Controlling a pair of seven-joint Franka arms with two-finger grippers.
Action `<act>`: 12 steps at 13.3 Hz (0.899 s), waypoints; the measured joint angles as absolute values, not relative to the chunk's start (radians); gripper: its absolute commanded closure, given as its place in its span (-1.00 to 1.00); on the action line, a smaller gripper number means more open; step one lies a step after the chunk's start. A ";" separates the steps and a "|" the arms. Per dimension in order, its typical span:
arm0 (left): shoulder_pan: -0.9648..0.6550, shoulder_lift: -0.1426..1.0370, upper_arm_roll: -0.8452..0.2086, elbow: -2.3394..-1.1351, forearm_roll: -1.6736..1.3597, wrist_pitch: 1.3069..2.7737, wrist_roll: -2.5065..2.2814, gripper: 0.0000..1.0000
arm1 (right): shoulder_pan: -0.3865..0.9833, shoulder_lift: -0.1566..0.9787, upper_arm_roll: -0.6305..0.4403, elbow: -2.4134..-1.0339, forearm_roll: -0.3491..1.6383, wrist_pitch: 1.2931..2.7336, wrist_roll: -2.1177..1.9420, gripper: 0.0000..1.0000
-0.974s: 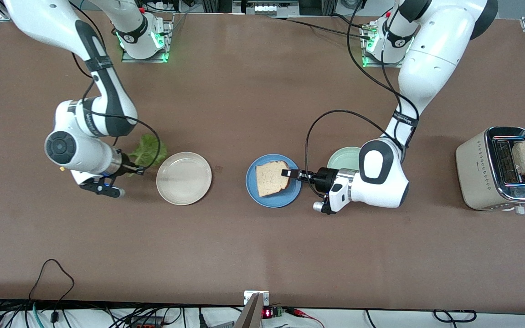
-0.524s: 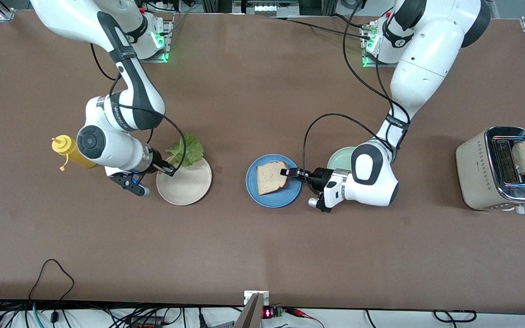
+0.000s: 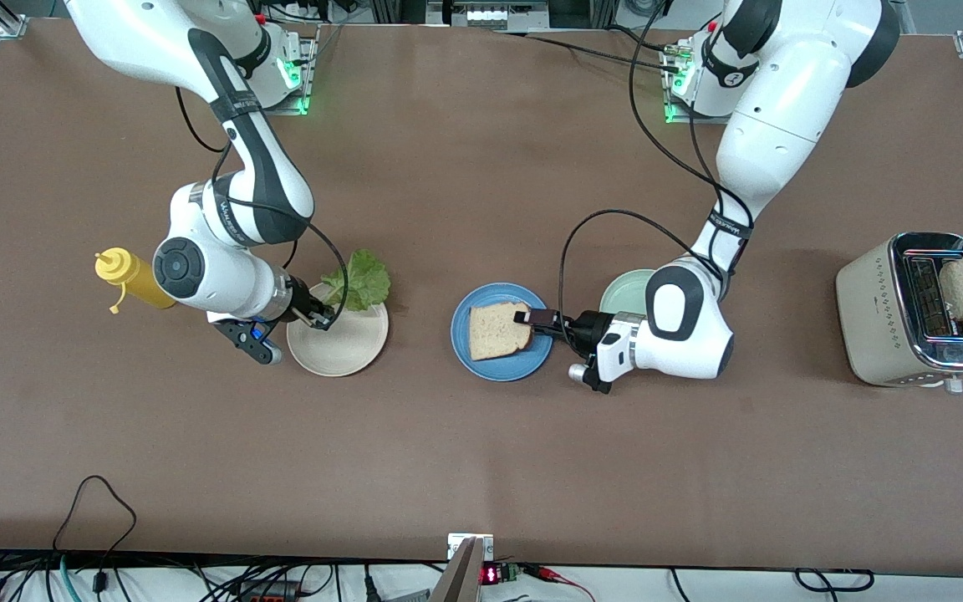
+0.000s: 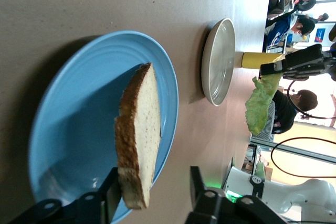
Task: Make sandwich in blue plate with both arms
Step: 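Lay the lettuce on the bread with the right gripper while the left gripper withdraws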
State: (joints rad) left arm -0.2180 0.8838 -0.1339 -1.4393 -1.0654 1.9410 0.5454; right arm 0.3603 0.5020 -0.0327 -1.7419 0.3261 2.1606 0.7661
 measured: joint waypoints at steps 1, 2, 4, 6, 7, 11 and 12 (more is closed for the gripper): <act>-0.213 0.863 -0.111 -1.439 -1.002 1.891 0.544 -1.00 | 0.377 0.512 -0.032 -1.722 0.352 2.161 0.796 0.86; -0.206 0.834 -0.088 -1.438 -0.921 1.838 0.531 -1.00 | 0.397 0.526 -0.032 -1.700 0.371 2.161 0.836 0.86; -0.193 0.765 -0.060 -1.436 -0.739 1.754 0.464 -1.00 | 0.444 0.560 -0.031 -1.650 0.399 2.162 0.934 0.85; -0.190 0.691 -0.056 -1.436 -0.565 1.702 0.383 -1.00 | 0.490 0.611 -0.030 -1.592 0.464 2.182 1.036 0.80; -0.192 0.653 -0.056 -1.435 -0.474 1.671 0.349 -1.00 | 0.515 0.640 -0.029 -1.566 0.512 2.215 1.074 0.79; -0.178 0.494 -0.041 -1.417 -0.078 1.563 0.301 -1.00 | 0.619 0.746 -0.028 -1.534 0.601 2.429 1.161 0.70; -0.173 0.463 -0.039 -1.403 -0.001 1.539 0.301 -1.00 | 0.632 0.764 -0.028 -1.532 0.603 2.455 1.173 0.44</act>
State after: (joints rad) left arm -0.1730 0.4634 -0.0390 -1.4031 -0.0005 1.5389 0.3008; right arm 0.6318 0.7642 -0.0283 -1.5316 0.6032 2.4551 1.1726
